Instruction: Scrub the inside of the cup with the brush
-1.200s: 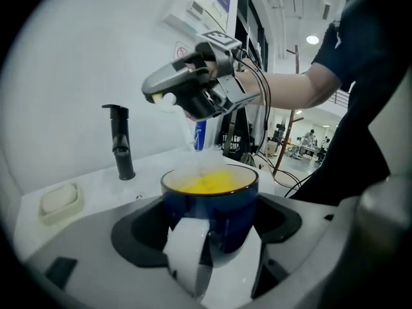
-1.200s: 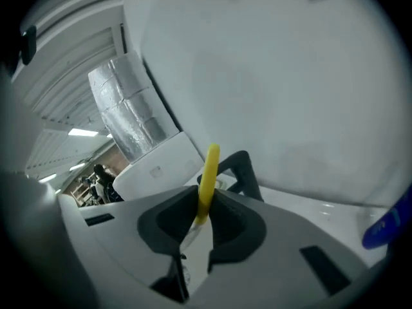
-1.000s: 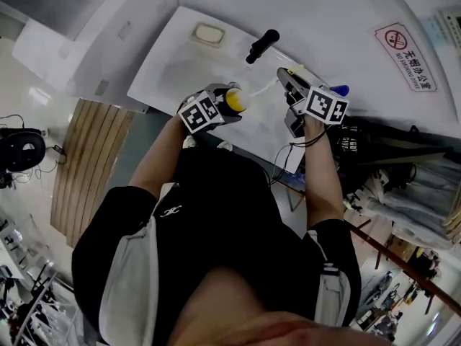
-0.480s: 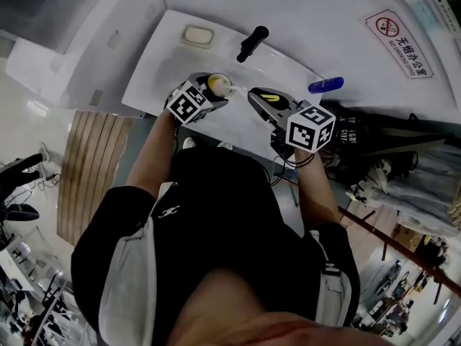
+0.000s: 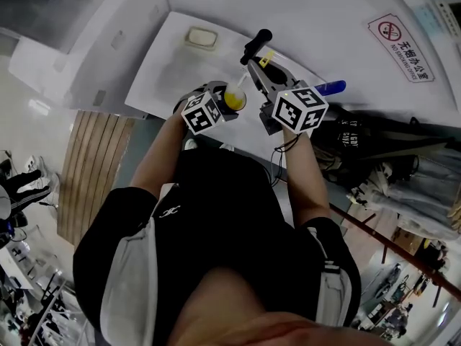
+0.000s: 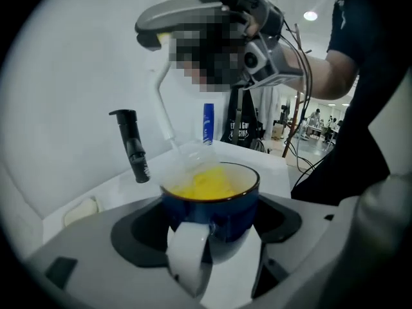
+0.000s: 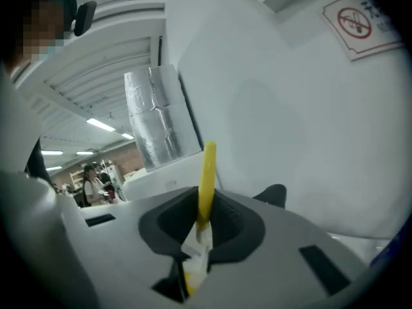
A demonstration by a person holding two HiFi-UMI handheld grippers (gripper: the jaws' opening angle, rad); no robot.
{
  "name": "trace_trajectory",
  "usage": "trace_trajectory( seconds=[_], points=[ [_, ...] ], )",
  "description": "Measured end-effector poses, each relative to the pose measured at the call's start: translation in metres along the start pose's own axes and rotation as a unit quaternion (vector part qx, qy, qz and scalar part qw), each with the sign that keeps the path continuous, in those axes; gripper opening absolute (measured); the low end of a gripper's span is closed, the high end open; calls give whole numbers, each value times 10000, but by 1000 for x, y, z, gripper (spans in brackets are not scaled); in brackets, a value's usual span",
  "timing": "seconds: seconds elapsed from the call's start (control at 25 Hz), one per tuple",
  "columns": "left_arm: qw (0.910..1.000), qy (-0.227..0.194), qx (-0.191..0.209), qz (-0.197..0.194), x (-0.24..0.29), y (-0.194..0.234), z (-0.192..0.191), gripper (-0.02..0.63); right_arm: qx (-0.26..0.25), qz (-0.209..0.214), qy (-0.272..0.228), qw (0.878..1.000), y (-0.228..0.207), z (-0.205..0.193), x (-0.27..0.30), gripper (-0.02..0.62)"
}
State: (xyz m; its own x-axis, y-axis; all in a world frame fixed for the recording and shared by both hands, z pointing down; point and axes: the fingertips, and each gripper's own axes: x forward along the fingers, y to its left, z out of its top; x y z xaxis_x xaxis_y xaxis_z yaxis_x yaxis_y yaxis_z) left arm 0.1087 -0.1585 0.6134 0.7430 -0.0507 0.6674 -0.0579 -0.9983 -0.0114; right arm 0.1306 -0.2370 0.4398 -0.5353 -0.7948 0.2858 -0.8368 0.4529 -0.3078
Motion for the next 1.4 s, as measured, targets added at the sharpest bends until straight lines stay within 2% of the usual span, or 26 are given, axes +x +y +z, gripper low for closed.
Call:
trace_trajectory(
  seconds=[0.16,0.36,0.72,0.96,1.12,1.24,1.4],
  points=[
    [9996,-236,-111,72,-12,10,4,385,256,-346,-72,9990,-24,9,-7,49],
    [9979,-504,-306,271,-24,26,10,385,704,-558,-359,9953,-43,24,-24,49],
    [9974,-324,-425,484,-26,37,0,387,786,-566,-947,9908,-40,52,-58,49],
    [9934,-212,-755,840,-31,55,-16,387,742,-815,-1477,9829,-47,72,-94,48],
    [9906,-176,-816,1088,-39,69,-20,387,560,-1123,-1328,9832,-58,53,-99,49],
    [9881,-387,-949,1150,-45,72,-9,387,455,-1369,-1112,9833,-65,27,-95,48],
    [9860,-721,-862,1233,-52,73,17,387,137,-1678,-814,9824,-69,-3,-86,48]
  ],
)
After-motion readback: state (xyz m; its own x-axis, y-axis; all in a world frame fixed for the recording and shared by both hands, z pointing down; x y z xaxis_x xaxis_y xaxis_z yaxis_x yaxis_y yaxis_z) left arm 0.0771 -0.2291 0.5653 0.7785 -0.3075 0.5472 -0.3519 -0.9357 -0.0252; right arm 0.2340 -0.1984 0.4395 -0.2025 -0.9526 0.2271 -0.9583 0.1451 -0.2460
